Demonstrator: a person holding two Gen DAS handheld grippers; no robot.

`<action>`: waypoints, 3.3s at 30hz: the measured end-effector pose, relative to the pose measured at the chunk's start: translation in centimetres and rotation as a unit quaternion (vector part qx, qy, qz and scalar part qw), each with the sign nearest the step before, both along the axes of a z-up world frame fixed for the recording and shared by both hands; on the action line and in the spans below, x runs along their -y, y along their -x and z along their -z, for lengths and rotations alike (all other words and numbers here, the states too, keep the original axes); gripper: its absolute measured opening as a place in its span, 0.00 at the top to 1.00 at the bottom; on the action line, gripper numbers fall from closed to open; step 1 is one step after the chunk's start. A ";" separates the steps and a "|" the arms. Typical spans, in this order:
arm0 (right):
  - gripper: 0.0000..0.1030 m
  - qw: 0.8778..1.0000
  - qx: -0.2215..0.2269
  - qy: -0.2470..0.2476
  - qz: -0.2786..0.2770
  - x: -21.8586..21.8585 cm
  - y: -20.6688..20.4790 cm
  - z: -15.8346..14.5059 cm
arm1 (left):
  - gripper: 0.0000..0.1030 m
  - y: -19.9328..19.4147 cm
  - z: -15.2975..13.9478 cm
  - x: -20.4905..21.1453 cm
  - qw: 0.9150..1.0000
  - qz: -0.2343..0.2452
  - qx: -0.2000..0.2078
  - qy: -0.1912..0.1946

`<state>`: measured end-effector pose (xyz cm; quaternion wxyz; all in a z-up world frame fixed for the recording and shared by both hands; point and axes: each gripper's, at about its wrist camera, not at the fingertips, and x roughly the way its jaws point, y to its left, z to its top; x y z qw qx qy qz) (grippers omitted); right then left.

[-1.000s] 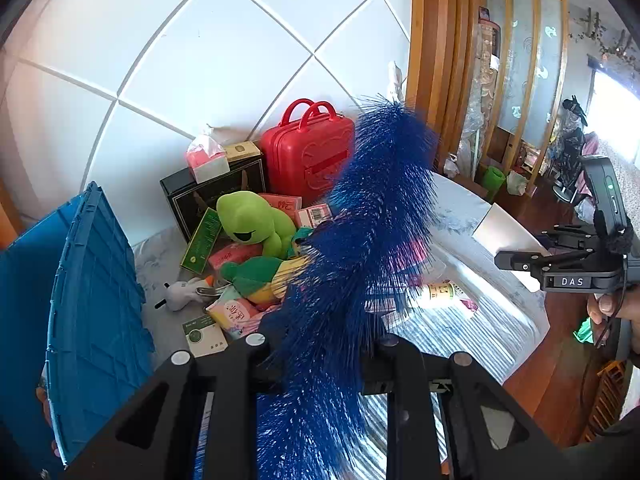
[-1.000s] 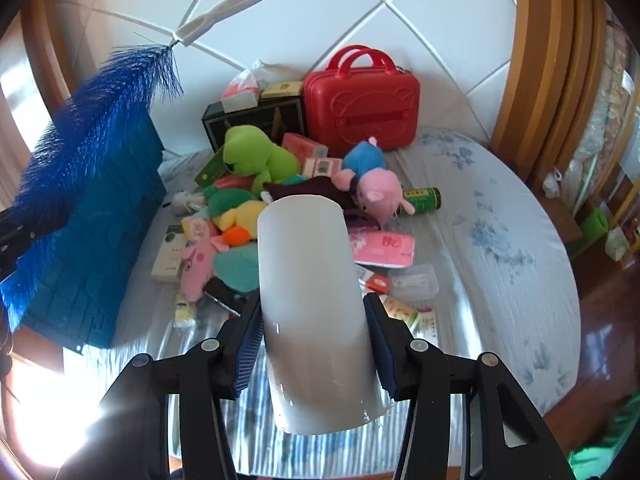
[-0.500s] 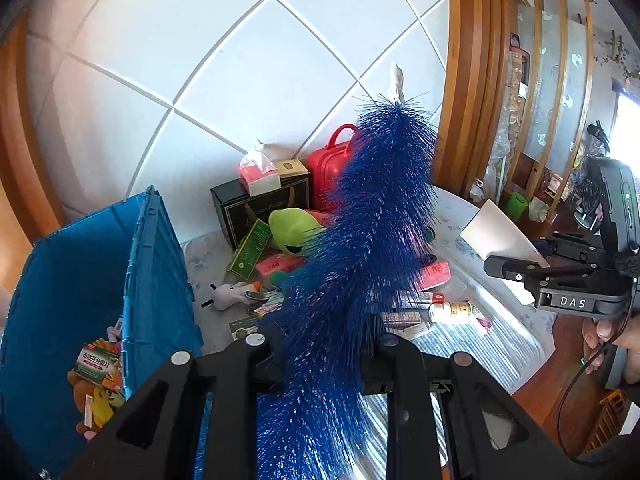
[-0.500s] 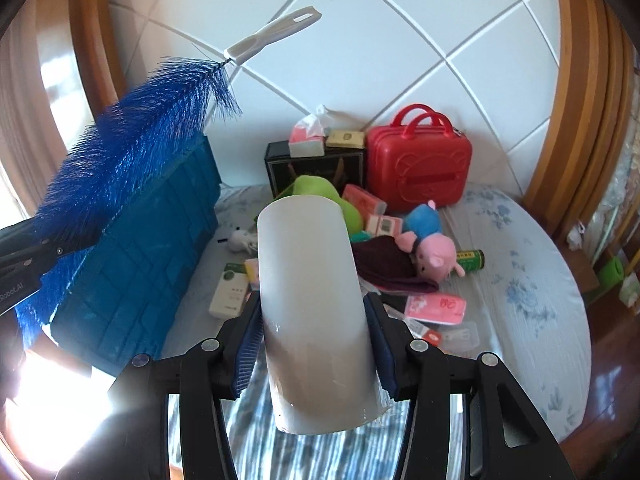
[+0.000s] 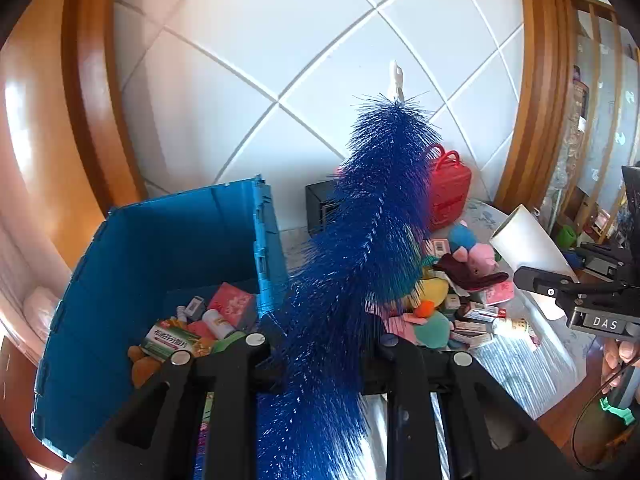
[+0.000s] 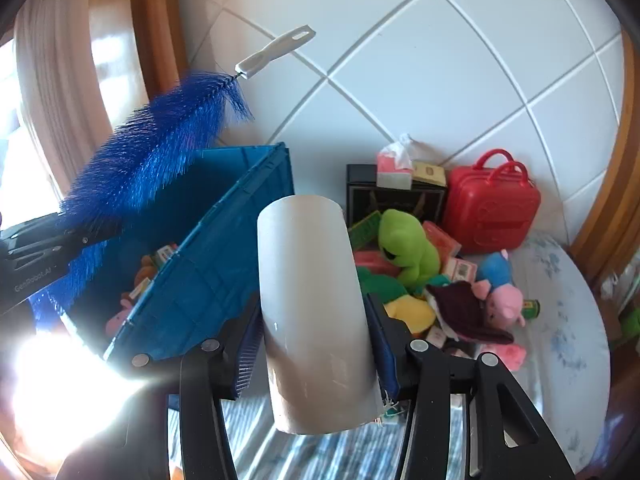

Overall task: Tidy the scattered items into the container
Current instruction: 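Lift and carry the blue brush and white roll with both tools over the crate, then open left tool dropping the blue brush while right tool releases the white roll, then move both tools back from the crate toward the pile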

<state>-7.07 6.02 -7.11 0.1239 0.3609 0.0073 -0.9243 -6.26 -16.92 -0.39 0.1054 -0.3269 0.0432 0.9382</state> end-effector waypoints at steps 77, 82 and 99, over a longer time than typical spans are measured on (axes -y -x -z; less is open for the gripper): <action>0.00 0.999 0.004 0.018 -0.032 10.2 -1.4 -1.8 | 0.00 -0.2 2.9 6.7 0.987 -0.145 0.068 -0.013; 0.00 1.000 0.004 0.019 -0.013 6.6 -3.6 -1.7 | 0.00 -1.7 2.4 1.8 0.988 -0.138 0.062 0.019; 0.00 0.998 0.008 0.028 0.050 -3.8 -10.0 -1.7 | 0.00 -5.3 0.9 -8.2 0.992 -0.099 0.077 0.017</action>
